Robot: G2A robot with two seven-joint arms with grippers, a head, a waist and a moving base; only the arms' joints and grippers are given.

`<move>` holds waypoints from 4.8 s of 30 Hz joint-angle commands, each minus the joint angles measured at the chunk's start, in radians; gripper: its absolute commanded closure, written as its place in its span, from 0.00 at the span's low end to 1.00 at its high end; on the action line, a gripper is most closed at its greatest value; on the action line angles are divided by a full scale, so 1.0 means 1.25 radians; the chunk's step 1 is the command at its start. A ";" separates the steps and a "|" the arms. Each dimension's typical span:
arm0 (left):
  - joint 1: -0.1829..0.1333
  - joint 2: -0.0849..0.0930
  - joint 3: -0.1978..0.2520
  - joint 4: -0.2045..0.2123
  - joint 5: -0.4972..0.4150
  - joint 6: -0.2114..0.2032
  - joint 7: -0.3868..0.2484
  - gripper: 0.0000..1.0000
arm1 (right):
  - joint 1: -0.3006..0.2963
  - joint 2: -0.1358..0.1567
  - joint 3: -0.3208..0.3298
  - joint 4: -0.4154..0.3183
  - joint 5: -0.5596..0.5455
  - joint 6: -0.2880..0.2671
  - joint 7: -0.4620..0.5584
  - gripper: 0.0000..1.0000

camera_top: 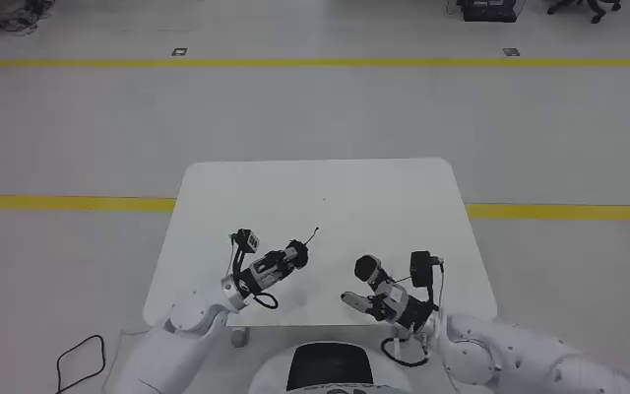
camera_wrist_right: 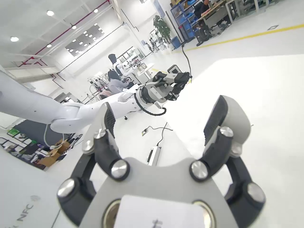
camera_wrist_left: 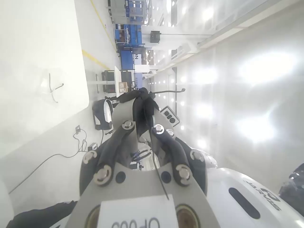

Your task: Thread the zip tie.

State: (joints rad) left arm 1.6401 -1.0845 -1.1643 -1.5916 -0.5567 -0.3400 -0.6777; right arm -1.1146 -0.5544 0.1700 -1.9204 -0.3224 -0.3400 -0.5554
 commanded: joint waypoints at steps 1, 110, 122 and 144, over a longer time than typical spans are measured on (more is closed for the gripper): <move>0.003 0.000 -0.002 -0.001 0.001 0.000 0.000 1.00 | 0.009 0.006 0.000 -0.002 0.037 0.000 0.020 0.00; -0.005 -0.006 0.011 0.021 -0.209 0.015 -0.268 1.00 | -0.378 -0.234 0.793 0.135 0.779 0.000 1.297 0.00; -0.010 -0.011 0.034 0.028 -0.236 0.021 -0.256 1.00 | -0.374 -0.239 0.781 0.144 0.833 0.000 1.320 0.00; -0.088 -0.061 0.162 0.096 -0.354 0.000 -0.331 1.00 | -0.202 -0.332 0.620 0.463 1.137 0.000 1.556 0.00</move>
State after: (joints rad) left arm 1.5295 -1.1607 -0.9616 -1.4723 -0.9994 -0.3400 -1.0919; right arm -1.3674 -0.9697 0.9456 -1.3419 1.0992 -0.3400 1.3899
